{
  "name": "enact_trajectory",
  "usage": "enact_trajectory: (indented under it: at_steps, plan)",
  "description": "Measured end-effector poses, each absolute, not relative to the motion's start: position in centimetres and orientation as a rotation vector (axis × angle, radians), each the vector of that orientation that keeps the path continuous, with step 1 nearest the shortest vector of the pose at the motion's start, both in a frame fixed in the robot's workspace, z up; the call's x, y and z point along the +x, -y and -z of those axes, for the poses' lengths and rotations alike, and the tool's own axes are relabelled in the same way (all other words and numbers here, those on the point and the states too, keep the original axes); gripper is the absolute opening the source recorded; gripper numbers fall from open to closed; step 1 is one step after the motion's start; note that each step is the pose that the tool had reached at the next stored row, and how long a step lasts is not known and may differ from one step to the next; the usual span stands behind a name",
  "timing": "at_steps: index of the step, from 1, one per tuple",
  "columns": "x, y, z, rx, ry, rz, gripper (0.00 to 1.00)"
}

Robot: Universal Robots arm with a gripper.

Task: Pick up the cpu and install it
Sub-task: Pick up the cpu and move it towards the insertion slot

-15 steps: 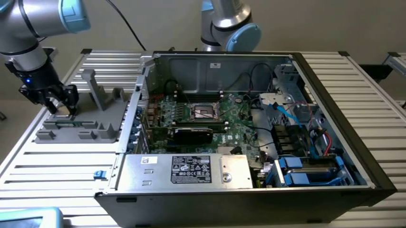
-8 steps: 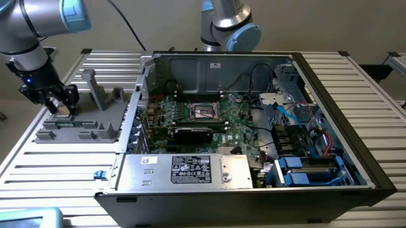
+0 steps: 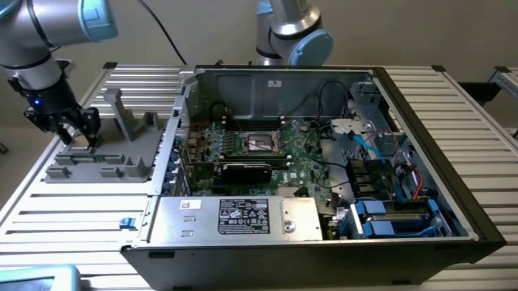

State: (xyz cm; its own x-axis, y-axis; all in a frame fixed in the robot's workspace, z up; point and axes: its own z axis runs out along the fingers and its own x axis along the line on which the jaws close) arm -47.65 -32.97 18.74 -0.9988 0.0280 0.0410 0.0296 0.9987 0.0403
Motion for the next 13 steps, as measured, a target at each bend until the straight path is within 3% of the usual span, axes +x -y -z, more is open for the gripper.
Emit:
enact_trajectory:
  at_steps: [13]
  plan:
    - [-47.52, 32.97, -18.85, -0.045, 3.1, 0.052, 0.62]
